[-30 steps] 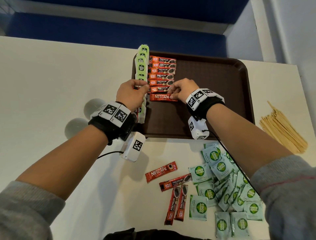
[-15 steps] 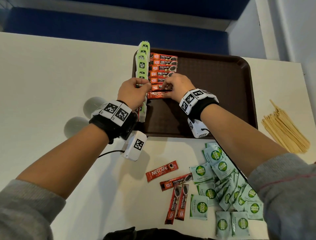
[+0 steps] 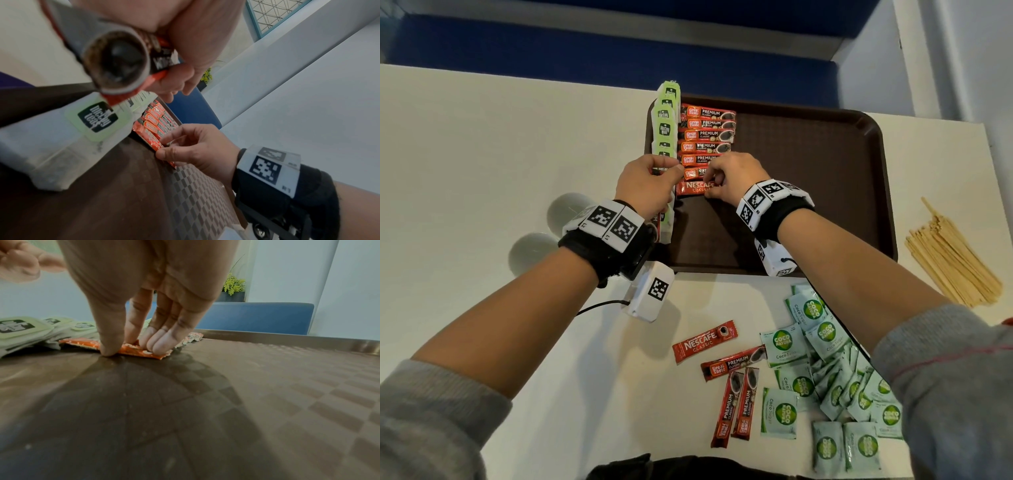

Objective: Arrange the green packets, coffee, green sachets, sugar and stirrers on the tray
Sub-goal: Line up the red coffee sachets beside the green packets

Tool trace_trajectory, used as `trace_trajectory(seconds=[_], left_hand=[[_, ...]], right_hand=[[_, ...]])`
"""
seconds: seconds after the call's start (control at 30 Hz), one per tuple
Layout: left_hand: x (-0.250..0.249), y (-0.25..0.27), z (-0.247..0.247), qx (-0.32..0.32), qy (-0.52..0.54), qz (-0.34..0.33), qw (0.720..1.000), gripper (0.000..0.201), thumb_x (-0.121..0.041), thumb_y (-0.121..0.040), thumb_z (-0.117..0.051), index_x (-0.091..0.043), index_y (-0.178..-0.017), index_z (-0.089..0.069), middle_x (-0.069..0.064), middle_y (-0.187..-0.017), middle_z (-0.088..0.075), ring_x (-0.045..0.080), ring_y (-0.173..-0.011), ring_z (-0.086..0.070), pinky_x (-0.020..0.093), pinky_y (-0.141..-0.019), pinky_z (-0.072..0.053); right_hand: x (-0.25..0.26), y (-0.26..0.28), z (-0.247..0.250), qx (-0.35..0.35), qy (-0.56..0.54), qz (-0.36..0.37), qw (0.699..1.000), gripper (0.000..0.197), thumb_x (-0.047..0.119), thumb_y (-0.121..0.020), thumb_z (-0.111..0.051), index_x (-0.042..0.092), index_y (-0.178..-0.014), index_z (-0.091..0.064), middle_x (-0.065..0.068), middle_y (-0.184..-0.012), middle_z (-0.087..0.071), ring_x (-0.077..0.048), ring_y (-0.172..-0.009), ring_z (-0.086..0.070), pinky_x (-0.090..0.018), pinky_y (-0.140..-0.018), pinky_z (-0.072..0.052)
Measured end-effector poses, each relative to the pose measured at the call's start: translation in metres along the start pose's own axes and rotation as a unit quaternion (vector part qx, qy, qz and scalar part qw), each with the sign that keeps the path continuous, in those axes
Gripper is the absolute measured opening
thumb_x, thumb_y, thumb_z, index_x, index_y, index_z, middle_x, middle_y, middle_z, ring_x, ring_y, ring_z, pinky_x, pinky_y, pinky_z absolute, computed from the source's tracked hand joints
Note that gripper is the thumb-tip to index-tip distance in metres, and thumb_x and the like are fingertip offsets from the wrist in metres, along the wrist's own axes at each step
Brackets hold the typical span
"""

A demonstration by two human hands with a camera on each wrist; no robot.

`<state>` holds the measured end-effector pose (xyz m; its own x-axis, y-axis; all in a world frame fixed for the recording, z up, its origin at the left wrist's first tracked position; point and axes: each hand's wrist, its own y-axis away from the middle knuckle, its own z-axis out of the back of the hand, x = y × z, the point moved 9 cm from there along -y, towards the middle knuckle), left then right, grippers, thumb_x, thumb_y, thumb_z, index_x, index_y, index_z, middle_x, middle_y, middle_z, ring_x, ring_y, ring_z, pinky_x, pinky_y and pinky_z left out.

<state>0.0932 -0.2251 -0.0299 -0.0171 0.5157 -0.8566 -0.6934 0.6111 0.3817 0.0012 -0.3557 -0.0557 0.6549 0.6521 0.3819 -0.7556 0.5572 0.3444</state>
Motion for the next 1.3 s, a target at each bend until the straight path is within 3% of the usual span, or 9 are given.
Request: trace_trajectory(seconds=[0.37,0.57,0.63,0.73,0.83,1.0,1.07,1.13,1.3], left_hand=[[0.002,-0.001,0.001,0.001,0.002,-0.001,1.000,0.019,-0.028,-0.092,-0.058,-0.015,-0.105,-0.063,0.001,-0.087,-0.064,0.007,-0.047,-0.050,0.018,-0.044,-0.042],[-0.002,0.000,-0.004,0.019,0.064,0.032,0.997,0.028,-0.020,-0.100,-0.039,-0.012,-0.118,-0.059,0.000,-0.078,-0.061,0.009,-0.050,-0.049,0.016,-0.042,-0.040],[-0.005,0.004,-0.004,0.022,0.082,0.051,0.995,0.031,-0.026,-0.102,-0.034,-0.012,-0.122,-0.053,0.003,-0.082,-0.061,0.011,-0.051,-0.050,0.018,-0.041,-0.038],[-0.008,0.012,-0.006,0.051,0.097,0.076,0.991,0.037,-0.044,-0.103,-0.019,-0.022,-0.115,-0.047,0.006,-0.085,-0.064,0.014,-0.053,-0.055,0.020,-0.043,-0.039],[-0.009,0.018,-0.013,0.074,0.118,0.089,0.986,0.042,-0.055,-0.100,-0.013,-0.027,-0.113,-0.042,0.009,-0.095,-0.068,0.019,-0.056,-0.060,0.021,-0.039,-0.040],[-0.007,0.017,-0.020,0.087,0.104,0.078,0.988,0.049,-0.053,-0.099,-0.022,-0.016,-0.121,-0.045,0.011,-0.097,-0.066,0.019,-0.060,-0.062,0.026,-0.049,-0.050],[-0.008,0.016,-0.023,0.107,0.063,0.041,0.991,0.053,-0.054,-0.094,-0.039,-0.012,-0.123,-0.052,0.011,-0.110,-0.065,0.021,-0.082,-0.068,0.035,-0.070,-0.057],[-0.010,0.016,-0.019,0.097,-0.013,-0.004,0.995,0.049,-0.050,-0.090,-0.051,-0.013,-0.120,-0.057,0.009,-0.114,-0.065,0.022,-0.101,-0.064,0.042,-0.092,-0.051],[-0.016,0.013,-0.007,0.053,-0.071,-0.062,0.994,0.028,-0.031,-0.088,-0.065,-0.019,-0.113,-0.066,0.004,-0.089,-0.071,0.018,-0.088,-0.067,0.038,-0.090,-0.053]], right_hand=[[0.000,0.002,0.006,-0.012,-0.011,0.003,1.000,0.027,0.030,-0.077,-0.075,0.021,-0.099,-0.064,0.004,-0.097,-0.058,-0.013,-0.089,-0.056,-0.032,-0.085,-0.050],[0.024,0.012,0.030,-0.065,-0.136,0.054,0.987,0.026,0.042,-0.083,-0.067,0.016,-0.084,-0.068,0.005,-0.076,-0.060,-0.002,-0.066,-0.050,-0.011,-0.062,-0.041],[0.034,0.016,0.035,-0.049,-0.167,0.067,0.983,0.030,0.044,-0.084,-0.065,0.014,-0.079,-0.067,0.007,-0.068,-0.056,-0.004,-0.063,-0.049,-0.012,-0.057,-0.038],[0.048,0.020,0.030,0.028,-0.242,0.084,0.966,0.024,0.039,-0.080,-0.070,0.015,-0.083,-0.069,0.013,-0.071,-0.060,0.001,-0.067,-0.054,-0.013,-0.064,-0.044],[0.064,0.025,0.021,0.092,-0.258,0.115,0.955,0.017,0.027,-0.079,-0.073,0.014,-0.090,-0.071,0.008,-0.084,-0.066,-0.003,-0.080,-0.061,-0.022,-0.079,-0.052],[0.068,0.025,0.020,0.099,-0.278,0.123,0.948,0.009,0.011,-0.081,-0.071,0.007,-0.088,-0.067,0.004,-0.079,-0.063,-0.004,-0.072,-0.061,-0.023,-0.074,-0.054],[0.062,0.023,0.024,0.095,-0.289,0.116,0.946,0.010,0.003,-0.081,-0.068,0.006,-0.090,-0.066,0.000,-0.081,-0.066,-0.007,-0.074,-0.064,-0.025,-0.075,-0.055],[0.057,0.022,0.028,0.090,-0.278,0.113,0.950,0.016,-0.003,-0.079,-0.066,-0.001,-0.095,-0.065,-0.006,-0.085,-0.067,-0.013,-0.079,-0.066,-0.028,-0.079,-0.056],[0.051,0.019,0.035,0.075,-0.221,0.104,0.967,0.026,0.005,-0.073,-0.076,0.024,-0.082,-0.061,0.007,-0.075,-0.064,-0.004,-0.069,-0.060,-0.029,-0.078,-0.054]])
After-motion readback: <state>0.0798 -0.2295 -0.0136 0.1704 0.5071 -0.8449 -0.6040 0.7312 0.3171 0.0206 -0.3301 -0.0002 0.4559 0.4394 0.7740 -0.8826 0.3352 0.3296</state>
